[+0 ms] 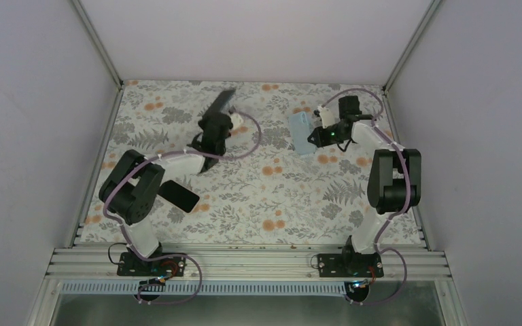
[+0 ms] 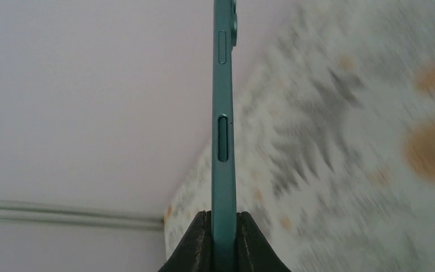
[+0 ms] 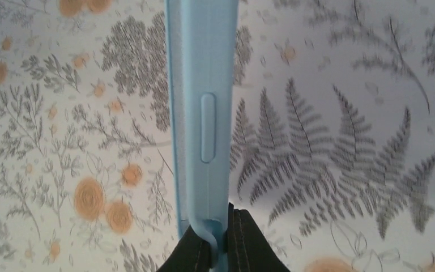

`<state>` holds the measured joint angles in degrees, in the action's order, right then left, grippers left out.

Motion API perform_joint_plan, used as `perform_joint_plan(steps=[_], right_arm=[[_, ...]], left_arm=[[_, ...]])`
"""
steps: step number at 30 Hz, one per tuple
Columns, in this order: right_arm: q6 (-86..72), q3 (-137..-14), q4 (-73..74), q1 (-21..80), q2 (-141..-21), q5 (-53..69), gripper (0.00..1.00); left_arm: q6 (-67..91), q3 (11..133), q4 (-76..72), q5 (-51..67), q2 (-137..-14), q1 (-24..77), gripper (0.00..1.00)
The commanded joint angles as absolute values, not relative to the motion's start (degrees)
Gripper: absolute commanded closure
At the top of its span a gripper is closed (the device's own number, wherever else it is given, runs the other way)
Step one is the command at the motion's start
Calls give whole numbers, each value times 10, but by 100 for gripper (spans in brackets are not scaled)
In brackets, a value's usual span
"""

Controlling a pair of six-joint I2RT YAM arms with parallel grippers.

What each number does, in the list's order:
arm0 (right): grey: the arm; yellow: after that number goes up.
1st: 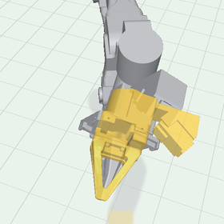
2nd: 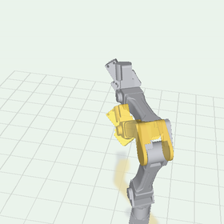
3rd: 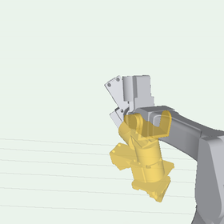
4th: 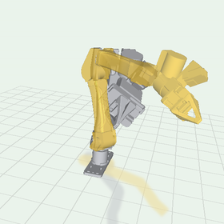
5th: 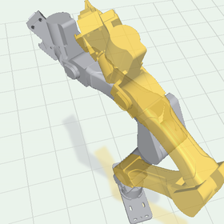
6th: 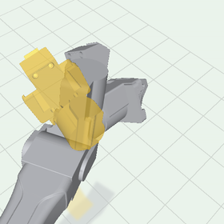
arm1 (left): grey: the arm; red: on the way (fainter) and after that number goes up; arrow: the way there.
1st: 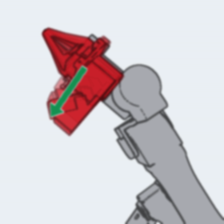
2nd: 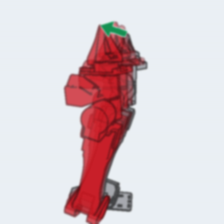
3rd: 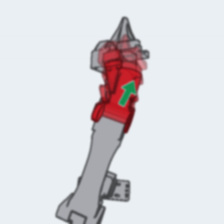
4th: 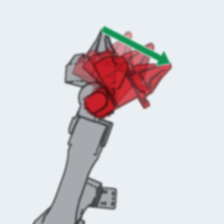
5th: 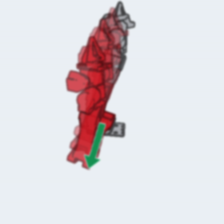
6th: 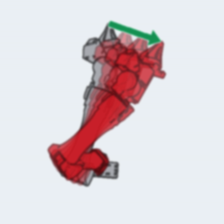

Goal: Take the phone out of the phone case

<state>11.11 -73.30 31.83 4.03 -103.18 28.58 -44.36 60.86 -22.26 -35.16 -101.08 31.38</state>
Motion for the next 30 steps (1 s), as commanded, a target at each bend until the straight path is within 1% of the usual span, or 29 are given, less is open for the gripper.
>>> perform_joint_plan(steps=[1,3,7,8,10,11,12,13,17,18,20,23,26,28,30], right_arm=[[182,-762,425,2,-1062,365,96],[196,-762,452,-9,-1078,384,96],[208,-766,468,-13,-1098,380,95],[205,-765,463,-13,-1098,373,94],[201,-766,458,-14,-1098,358,86],[199,-768,457,-14,-1099,352,81],[197,-769,456,-15,-1098,346,70],[193,-768,452,-15,-1095,340,53],[187,-768,441,-17,-1075,303,14],[188,-768,438,-18,-1065,291,2],[195,-775,434,-18,-1047,261,0],[209,-800,428,-17,-1016,221,0],[246,-823,437,-7,-983,231,0],[296,-825,458,16,-971,235,0],[332,-801,459,53,-959,227,0]], left_arm=[[-565,504,-234,-471,-1015,374,98],[-570,479,-223,-486,-1021,403,97],[-553,477,-194,-505,-1057,440,94],[-548,481,-190,-504,-1063,445,92],[-534,492,-171,-498,-1070,455,85],[-530,497,-161,-494,-1074,458,79],[-527,500,-150,-490,-1080,461,65],[-525,503,-143,-486,-1083,463,52],[-510,501,-77,-430,-1068,484,4],[-499,503,-49,-405,-1058,490,0],[-470,518,11,-371,-1041,496,0],[-411,573,136,-262,-1020,500,0],[-373,628,222,-161,-967,498,0],[-367,644,244,-100,-913,475,0],[-361,667,255,-54,-868,419,0]])
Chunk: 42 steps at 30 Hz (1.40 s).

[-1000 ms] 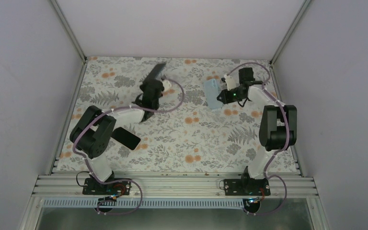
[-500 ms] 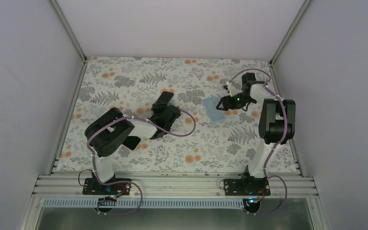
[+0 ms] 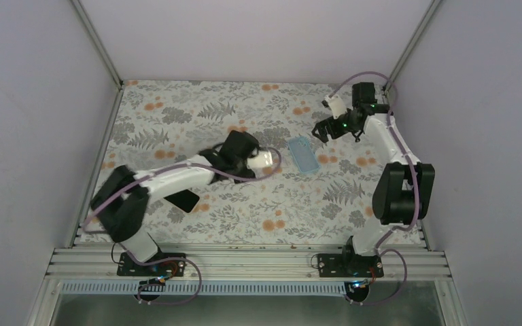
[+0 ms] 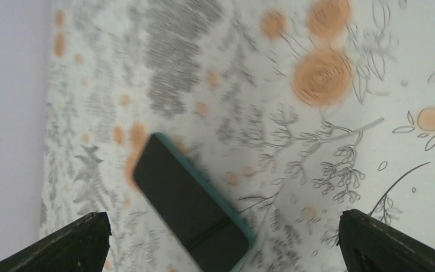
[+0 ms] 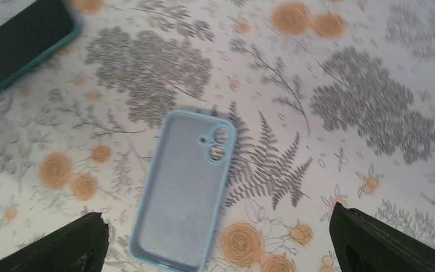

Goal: Take the phone out of the phone case

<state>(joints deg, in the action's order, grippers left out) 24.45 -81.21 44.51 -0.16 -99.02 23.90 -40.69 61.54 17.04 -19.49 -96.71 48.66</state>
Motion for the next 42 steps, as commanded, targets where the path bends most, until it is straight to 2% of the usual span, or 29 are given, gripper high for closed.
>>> perform_joint_plan(steps=[1,3,6,12,13,15,17,18,19,21,23,30,42], right_arm=[[338,-783,447,77,-957,215,0],[340,-748,422,141,-927,191,0],[303,-735,388,255,-923,170,0],[241,-812,379,389,-999,246,0],[254,-826,386,411,-1012,251,0],[280,-843,406,458,-1041,249,2],[303,-850,423,502,-1070,242,15],[308,-850,424,521,-1082,238,25],[306,-849,416,537,-1092,234,36],[299,-858,405,558,-1116,237,73],[294,-879,410,568,-1146,252,94],[279,-912,395,596,-1219,248,96],[273,-997,388,610,-1299,250,96]], left_arm=[[-358,685,268,-29,-853,382,0],[-363,727,307,45,-832,267,0],[-376,756,345,62,-820,141,0],[-411,648,348,47,-771,-31,1],[-415,625,350,45,-767,-57,4],[-426,593,361,49,-765,-103,17],[-439,557,366,58,-762,-143,43],[-447,543,367,66,-756,-160,59],[-456,529,364,72,-751,-174,70],[-466,512,364,83,-743,-190,82],[-470,503,376,99,-743,-195,85],[-450,468,349,119,-778,-194,97],[-444,409,344,153,-830,-170,98]])
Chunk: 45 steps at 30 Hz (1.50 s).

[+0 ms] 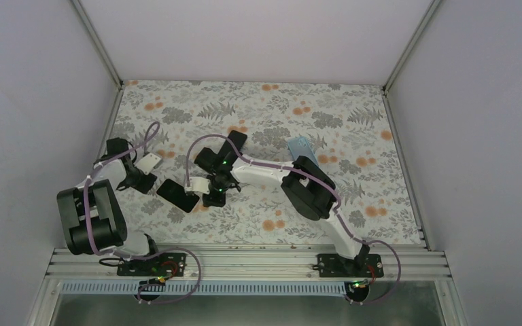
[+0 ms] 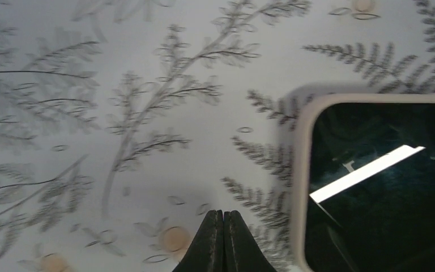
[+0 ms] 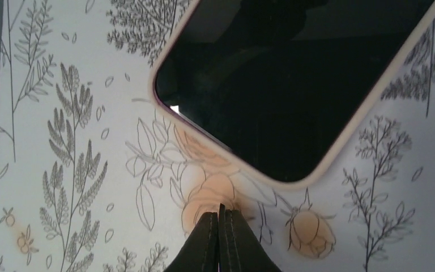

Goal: Take the phone out of the phone case

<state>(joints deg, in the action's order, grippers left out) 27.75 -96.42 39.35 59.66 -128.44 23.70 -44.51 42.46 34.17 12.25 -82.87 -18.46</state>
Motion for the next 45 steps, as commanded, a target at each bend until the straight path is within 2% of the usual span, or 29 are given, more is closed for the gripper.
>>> perform_joint_plan(steps=[1,8,21,26,35,39,40,42,44,45], right_arm=[[273,-1003,390,612,-1303,252,96],[273,-1027,407,619,-1334,252,96],[265,-918,360,575,-1273,231,96],[279,-895,380,527,-1221,220,96],[294,-845,415,484,-1161,213,96],[300,-811,410,464,-1116,176,96],[302,-805,411,457,-1103,170,88],[323,-802,426,453,-1087,152,55],[346,-805,455,454,-1083,147,31],[356,-806,465,456,-1081,143,21]], left_arm=[[-441,406,342,155,-829,-167,98],[-425,400,354,164,-841,-133,98],[-414,383,379,170,-864,-77,98],[-407,384,411,179,-863,-16,98],[-375,439,415,183,-959,148,98],[-353,493,426,212,-984,177,98],[-351,497,425,205,-981,178,98],[-352,499,422,188,-968,176,97],[-349,499,419,178,-949,167,73],[-348,500,421,176,-938,160,55]])
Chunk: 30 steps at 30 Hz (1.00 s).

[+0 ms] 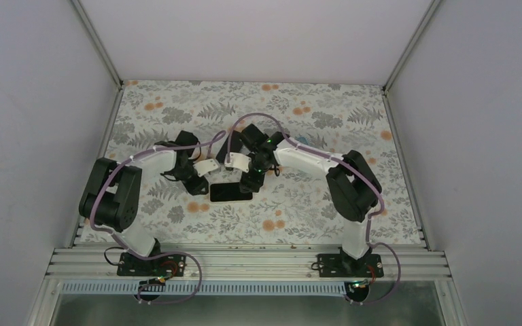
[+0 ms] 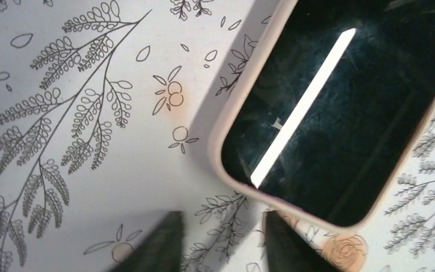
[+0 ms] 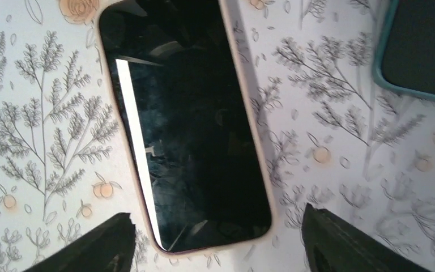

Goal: Take the phone out of the phone case

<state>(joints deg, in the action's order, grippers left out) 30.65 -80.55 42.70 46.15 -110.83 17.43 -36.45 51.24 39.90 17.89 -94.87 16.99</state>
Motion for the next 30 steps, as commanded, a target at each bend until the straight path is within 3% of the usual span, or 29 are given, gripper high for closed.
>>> perform_joint_plan(steps=[1,3,5,15,25,30], right_arm=[[368,-804,468,458,-1078,139,7],[384,-793,456,463,-1067,132,0],[396,-798,452,466,-1069,137,0],[436,-834,441,501,-1140,156,0],[429,-869,444,519,-1207,154,0],[411,-850,400,527,-1209,95,0]], left_arm=[[-346,501,420,172,-928,152,38],[-341,504,417,160,-907,133,14],[-334,510,405,142,-885,105,1],[-313,552,383,159,-831,-61,0],[-304,537,364,183,-826,-92,0],[-297,526,346,188,-823,-98,0]])
